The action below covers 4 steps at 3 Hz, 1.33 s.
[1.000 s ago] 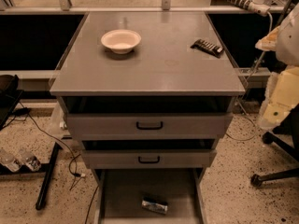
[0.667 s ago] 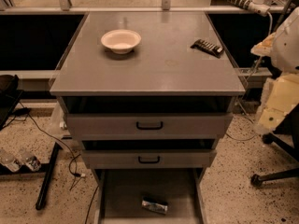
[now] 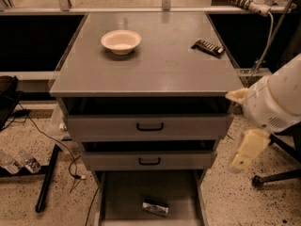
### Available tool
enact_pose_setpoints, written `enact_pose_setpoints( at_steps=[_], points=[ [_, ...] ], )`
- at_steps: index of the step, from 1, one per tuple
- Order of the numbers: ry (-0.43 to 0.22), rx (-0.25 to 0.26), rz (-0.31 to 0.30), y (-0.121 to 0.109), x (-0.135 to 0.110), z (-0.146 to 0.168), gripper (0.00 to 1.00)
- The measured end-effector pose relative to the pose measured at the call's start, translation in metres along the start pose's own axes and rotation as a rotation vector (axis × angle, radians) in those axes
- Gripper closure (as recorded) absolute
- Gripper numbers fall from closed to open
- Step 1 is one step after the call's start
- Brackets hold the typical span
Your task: Pick redbull can from bottom drawer and place on counter
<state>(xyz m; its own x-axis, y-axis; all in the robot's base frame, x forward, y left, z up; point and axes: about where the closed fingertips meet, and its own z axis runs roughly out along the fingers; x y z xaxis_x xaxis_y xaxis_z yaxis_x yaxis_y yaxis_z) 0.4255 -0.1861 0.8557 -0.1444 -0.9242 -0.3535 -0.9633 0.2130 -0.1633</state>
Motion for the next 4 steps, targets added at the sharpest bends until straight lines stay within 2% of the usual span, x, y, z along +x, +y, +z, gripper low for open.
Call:
enact_pose_setpoints(
  at_steps=[1, 2, 3, 4],
  points=[
    [-0.043, -0.018, 0.032, 0.025, 0.024, 0.068, 0.0],
    [-0.045, 0.028, 0.04, 0.02, 0.026, 0.077, 0.0],
    [-0.046, 0.029, 0.04, 0.019, 0.026, 0.077, 0.0],
    [-0.091, -0.005, 0.073, 0.027, 0.031, 0.104, 0.0]
  ],
)
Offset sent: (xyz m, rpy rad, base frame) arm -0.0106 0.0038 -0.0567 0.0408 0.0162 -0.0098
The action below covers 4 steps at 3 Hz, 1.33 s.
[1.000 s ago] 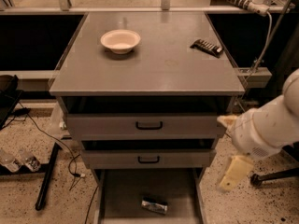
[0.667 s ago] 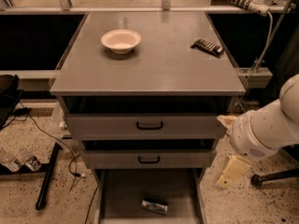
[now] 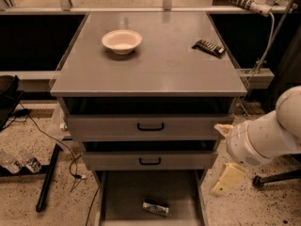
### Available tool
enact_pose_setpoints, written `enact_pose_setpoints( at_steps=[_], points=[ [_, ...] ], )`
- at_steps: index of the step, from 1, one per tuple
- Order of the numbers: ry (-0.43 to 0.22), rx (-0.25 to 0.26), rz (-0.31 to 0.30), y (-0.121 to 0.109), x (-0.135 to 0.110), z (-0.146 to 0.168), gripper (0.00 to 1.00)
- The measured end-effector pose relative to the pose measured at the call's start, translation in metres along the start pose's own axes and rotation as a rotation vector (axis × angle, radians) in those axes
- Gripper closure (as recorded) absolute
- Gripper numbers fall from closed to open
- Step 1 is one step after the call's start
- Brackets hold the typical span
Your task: Pick redbull can from bottom drawer and place on counter
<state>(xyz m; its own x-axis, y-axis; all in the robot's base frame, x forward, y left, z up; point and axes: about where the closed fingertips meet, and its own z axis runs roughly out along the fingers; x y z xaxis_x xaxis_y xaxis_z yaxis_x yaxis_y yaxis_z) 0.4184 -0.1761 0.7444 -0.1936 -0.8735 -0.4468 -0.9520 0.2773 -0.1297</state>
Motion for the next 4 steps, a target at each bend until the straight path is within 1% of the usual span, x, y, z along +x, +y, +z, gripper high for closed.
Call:
enact_pose_setpoints(
  at_steps=[1, 2, 3, 4],
  points=[
    [-0.053, -0.046, 0.068, 0.01, 0.02, 0.061, 0.0],
    [-0.082, -0.048, 0.11, 0.02, 0.046, 0.126, 0.0],
    [-0.116, 0.071, 0.139, -0.001, 0.081, 0.211, 0.0],
    [-0.121, 0.064, 0.131, 0.0, 0.08, 0.214, 0.0]
  ],
)
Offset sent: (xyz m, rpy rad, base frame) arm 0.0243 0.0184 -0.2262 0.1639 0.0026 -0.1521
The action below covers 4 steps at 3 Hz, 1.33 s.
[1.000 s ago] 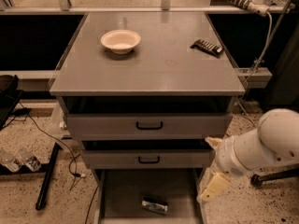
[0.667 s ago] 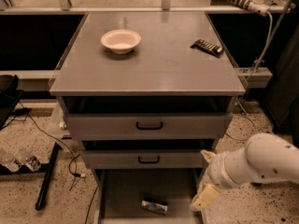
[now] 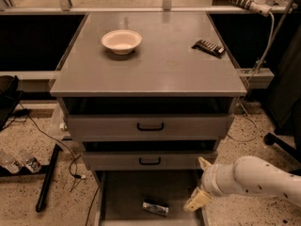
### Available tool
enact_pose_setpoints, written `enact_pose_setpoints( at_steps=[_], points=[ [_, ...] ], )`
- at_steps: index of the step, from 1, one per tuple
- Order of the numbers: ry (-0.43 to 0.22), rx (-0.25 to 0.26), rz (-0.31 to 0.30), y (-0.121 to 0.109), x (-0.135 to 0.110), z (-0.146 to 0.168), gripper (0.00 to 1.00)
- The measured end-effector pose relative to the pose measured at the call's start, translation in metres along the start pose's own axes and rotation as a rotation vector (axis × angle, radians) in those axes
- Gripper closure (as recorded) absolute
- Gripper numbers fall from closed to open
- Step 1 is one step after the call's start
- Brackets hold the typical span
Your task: Pick redbull can from bottom drawer and place on counter
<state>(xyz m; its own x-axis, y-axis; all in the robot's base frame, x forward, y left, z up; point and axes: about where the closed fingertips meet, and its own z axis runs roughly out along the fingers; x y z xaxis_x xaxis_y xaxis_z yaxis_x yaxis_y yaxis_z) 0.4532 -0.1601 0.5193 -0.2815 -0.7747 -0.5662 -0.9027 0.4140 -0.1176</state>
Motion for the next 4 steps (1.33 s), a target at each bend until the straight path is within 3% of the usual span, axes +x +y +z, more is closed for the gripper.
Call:
enact_pose_setpoints(
  at_steps=[1, 2, 4],
  points=[
    [-0.005, -0.027, -0.015, 0.0, 0.014, 0.038, 0.0],
    [-0.019, -0.046, -0.025, -0.006, 0.042, 0.099, 0.0],
    [-0.117, -0.093, -0.069, -0.003, 0.097, 0.191, 0.0]
  ],
)
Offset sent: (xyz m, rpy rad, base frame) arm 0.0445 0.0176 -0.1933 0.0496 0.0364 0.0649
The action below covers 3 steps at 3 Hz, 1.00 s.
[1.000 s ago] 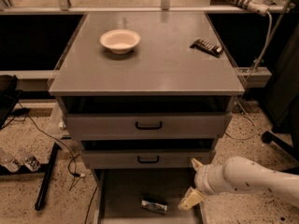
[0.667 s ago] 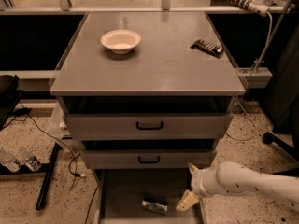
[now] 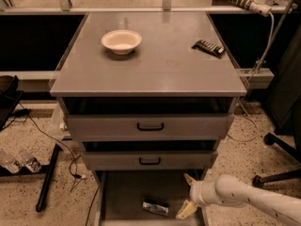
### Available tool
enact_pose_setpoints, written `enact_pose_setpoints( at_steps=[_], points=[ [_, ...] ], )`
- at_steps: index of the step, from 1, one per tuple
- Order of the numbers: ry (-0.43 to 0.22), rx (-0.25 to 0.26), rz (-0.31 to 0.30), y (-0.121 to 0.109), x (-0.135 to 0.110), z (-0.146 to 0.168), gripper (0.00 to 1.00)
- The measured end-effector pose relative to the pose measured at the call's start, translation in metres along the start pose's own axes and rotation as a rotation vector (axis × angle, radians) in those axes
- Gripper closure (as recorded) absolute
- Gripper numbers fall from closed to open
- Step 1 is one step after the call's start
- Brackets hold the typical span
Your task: Pick redbull can from bottom drawer and place on counter
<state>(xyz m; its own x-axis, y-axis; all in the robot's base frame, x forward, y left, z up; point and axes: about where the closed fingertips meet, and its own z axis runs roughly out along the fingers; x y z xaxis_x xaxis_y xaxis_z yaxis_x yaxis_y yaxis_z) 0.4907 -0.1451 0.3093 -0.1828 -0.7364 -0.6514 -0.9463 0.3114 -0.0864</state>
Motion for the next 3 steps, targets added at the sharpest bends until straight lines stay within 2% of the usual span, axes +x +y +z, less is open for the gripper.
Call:
enact_pose_setpoints(
  at_steps=[1, 2, 3],
  points=[
    [-0.038, -0.071, 0.012, 0.016, 0.031, 0.042, 0.0],
    [-0.038, -0.073, 0.013, 0.018, 0.03, 0.044, 0.0],
    [-0.036, -0.107, 0.035, 0.039, 0.04, 0.079, 0.0]
  ],
)
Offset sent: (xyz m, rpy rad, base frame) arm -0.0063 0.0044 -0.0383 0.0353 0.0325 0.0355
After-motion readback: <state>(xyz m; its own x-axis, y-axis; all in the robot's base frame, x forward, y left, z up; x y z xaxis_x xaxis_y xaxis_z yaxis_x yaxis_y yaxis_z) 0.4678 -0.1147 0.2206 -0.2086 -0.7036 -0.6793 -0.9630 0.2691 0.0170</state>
